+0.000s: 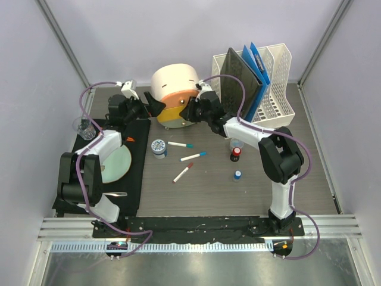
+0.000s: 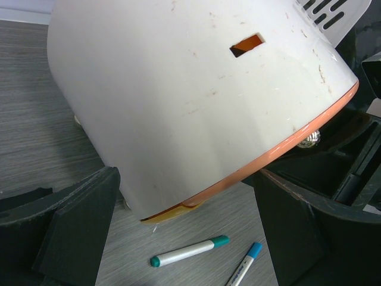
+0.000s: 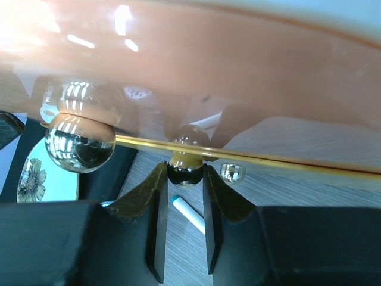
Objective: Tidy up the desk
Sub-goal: Open the drawer in the storage box.
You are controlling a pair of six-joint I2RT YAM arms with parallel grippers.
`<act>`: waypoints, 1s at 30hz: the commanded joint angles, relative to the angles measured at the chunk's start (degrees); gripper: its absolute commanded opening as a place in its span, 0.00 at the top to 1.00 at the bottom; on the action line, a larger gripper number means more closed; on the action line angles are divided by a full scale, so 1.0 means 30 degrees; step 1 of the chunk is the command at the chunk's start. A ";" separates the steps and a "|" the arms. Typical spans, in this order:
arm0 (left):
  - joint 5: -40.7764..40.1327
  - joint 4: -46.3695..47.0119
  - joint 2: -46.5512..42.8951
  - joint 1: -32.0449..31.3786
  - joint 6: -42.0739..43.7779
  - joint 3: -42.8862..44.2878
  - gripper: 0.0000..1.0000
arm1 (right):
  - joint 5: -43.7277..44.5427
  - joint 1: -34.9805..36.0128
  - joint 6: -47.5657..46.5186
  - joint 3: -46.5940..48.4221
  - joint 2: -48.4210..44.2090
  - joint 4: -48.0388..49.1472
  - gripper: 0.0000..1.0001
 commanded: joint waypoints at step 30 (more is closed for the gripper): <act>0.0702 -0.0102 -0.1747 -0.1859 -0.0426 -0.1340 0.00 | 0.1532 -0.0112 -0.0246 -0.5030 -0.5057 0.0465 0.90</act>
